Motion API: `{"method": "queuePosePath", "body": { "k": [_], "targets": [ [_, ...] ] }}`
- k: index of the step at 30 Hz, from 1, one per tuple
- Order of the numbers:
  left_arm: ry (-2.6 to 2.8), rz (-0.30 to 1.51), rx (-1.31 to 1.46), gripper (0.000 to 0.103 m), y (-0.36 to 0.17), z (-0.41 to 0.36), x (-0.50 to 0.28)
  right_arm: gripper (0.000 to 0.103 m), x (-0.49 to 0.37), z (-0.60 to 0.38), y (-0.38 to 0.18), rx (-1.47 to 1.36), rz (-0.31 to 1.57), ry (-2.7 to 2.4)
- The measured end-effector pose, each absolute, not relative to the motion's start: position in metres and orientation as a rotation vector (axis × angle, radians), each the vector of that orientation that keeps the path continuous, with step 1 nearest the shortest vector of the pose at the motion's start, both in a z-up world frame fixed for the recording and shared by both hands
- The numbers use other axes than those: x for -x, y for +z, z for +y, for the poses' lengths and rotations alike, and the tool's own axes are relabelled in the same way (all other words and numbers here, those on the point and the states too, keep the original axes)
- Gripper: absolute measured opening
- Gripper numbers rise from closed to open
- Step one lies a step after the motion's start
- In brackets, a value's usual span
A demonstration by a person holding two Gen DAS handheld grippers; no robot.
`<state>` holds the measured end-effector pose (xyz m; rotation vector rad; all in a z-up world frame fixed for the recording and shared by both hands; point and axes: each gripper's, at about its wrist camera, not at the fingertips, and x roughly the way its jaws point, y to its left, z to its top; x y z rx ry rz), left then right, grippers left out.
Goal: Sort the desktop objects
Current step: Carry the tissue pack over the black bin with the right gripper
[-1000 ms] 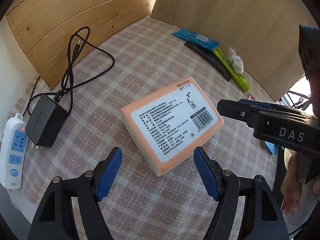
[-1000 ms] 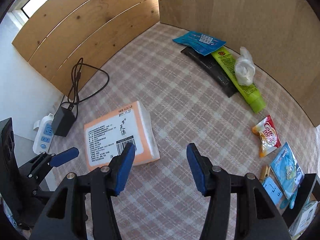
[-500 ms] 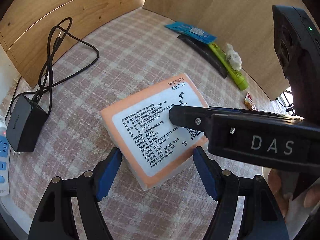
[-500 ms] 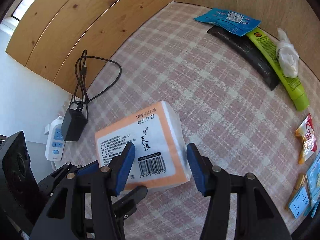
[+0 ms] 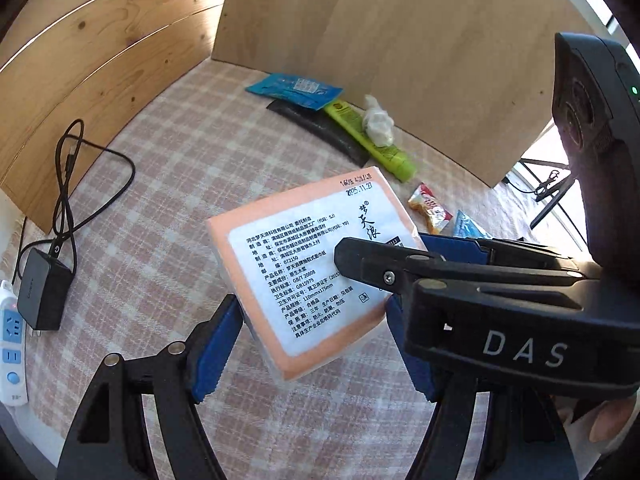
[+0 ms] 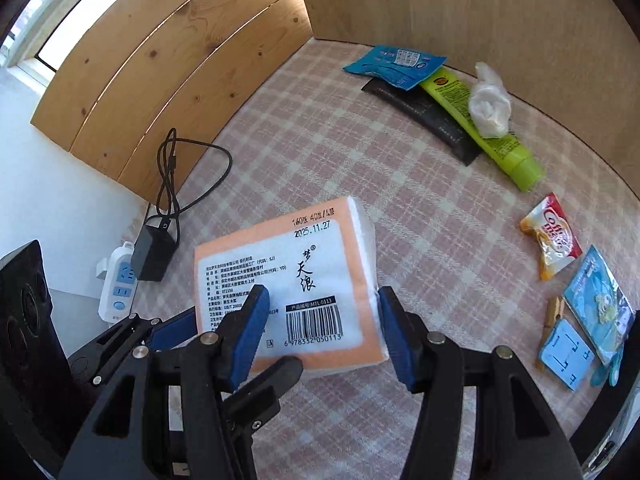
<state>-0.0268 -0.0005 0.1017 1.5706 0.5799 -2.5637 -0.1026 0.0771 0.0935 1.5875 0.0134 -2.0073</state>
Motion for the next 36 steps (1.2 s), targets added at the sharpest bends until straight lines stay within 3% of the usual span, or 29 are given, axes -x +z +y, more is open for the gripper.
{"method": "queuePosePath", "body": {
  "k": [10, 26, 32, 36],
  "targets": [
    [-2.827, 0.360, -1.668, 0.071, 0.139, 0.148, 0.074, 0.056, 0.087, 0.232, 0.147, -1.564, -0.106, -2.281],
    [-3.099, 0.033, -1.877, 0.071, 0.158, 0.392, 0.101, 0.056, 0.031, 0.488, 0.168, -1.651, -0.368, -2.619],
    [-3.118, -0.066, -1.898, 0.075, 0.152, 0.428, 0.107, 0.057, 0.017, 0.533, 0.162, -1.677, -0.420, -2.665],
    [-3.099, -0.081, -1.894, 0.075, 0.150, 0.426, 0.110, 0.065, 0.011, 0.549, 0.158, -1.716, -0.400, -2.726]
  ]
}}
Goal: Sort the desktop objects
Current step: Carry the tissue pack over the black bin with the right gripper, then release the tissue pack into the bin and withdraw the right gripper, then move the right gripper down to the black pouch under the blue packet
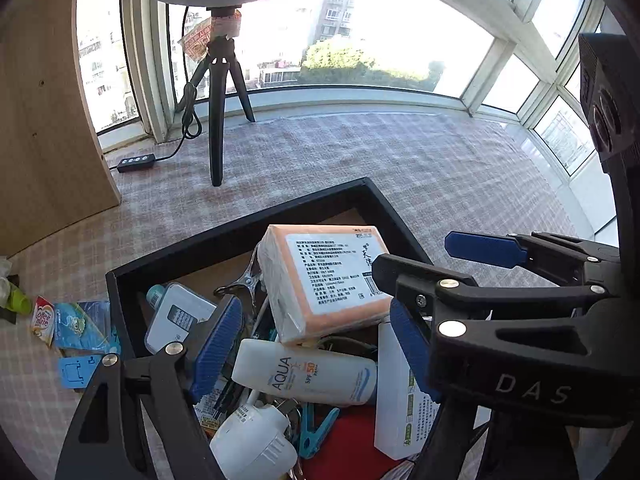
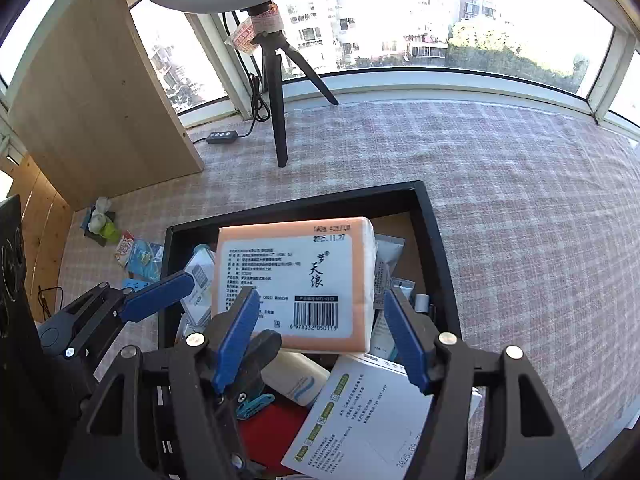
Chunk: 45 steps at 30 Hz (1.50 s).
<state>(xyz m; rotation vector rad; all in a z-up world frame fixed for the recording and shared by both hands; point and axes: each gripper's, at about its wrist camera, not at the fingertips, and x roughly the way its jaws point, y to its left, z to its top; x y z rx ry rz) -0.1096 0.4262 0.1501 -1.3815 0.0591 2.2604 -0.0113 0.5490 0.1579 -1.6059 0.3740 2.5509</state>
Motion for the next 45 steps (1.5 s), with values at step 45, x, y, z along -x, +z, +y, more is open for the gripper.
{"method": "queuePosePath", "body": {
  "k": [45],
  "targets": [
    [2.482, 0.083, 1.683, 0.055, 0.059, -0.038, 0.309, 0.074, 0.266, 0.172, 0.105, 1.852, 0.223, 2.574]
  ]
}}
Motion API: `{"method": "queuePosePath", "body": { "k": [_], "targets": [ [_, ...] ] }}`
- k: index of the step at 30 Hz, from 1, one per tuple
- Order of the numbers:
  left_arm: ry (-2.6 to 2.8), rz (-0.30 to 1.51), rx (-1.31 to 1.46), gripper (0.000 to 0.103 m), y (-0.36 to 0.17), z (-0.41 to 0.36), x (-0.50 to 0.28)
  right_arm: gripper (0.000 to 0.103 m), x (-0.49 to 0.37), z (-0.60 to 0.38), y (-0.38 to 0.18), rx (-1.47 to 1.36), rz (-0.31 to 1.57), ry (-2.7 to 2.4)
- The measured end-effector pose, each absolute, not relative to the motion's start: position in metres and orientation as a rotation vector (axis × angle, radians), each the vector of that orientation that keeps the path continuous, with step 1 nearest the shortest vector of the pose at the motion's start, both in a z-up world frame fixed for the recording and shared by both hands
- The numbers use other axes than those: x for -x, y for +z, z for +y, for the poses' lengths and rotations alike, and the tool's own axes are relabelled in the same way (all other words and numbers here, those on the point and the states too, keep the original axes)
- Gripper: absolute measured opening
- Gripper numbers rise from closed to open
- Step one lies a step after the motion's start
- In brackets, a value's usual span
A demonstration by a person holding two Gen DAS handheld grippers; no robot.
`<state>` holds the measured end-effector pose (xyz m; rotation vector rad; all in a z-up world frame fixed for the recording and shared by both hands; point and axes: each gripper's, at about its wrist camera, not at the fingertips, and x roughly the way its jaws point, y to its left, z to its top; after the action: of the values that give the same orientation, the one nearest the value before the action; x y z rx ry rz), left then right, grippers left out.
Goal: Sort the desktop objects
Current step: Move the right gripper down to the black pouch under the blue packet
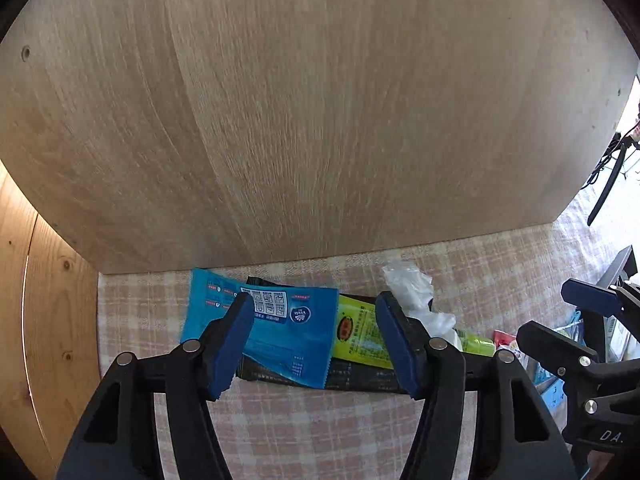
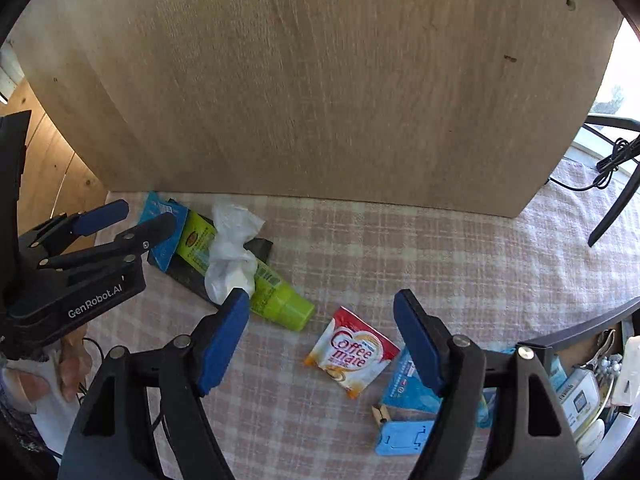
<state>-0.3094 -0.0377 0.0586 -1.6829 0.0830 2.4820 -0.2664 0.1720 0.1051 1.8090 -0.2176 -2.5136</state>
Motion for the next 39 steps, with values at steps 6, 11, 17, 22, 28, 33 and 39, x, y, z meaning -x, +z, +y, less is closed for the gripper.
{"method": "queuePosePath", "body": {
  "k": [6, 11, 17, 22, 28, 33, 39],
  "targets": [
    [2.484, 0.078, 1.696, 0.041, 0.030, -0.041, 0.320, 0.073, 0.298, 0.155, 0.076, -1.828, -0.302, -2.515],
    [2.504, 0.118, 1.689, 0.041, 0.017, -0.039, 0.323, 0.069, 0.316, 0.150, 0.060, -1.821, -0.390, -2.561],
    [2.495, 0.145, 1.715, 0.039, 0.003, -0.038, 0.326, 0.045, 0.334, 0.134, 0.043, -1.856, -0.324, -2.547],
    [2.447, 0.105, 1.720, 0.039, -0.003, -0.045, 0.317, 0.040, 0.334, 0.119, 0.038, -1.858, -0.232, -2.491],
    [2.424, 0.118, 1.717, 0.038, -0.006, -0.040, 0.262, 0.030, 0.306, 0.102, 0.040, -1.859, -0.089, -2.359],
    [2.453, 0.090, 1.697, 0.038, -0.010, -0.032, 0.194, 0.030, 0.256, 0.096, 0.043, -1.840, 0.016, -2.284],
    [2.487, 0.020, 1.673, 0.038, -0.014, -0.016, 0.113, 0.030, 0.187, 0.097, 0.050, -1.797, 0.093, -2.242]
  ]
}}
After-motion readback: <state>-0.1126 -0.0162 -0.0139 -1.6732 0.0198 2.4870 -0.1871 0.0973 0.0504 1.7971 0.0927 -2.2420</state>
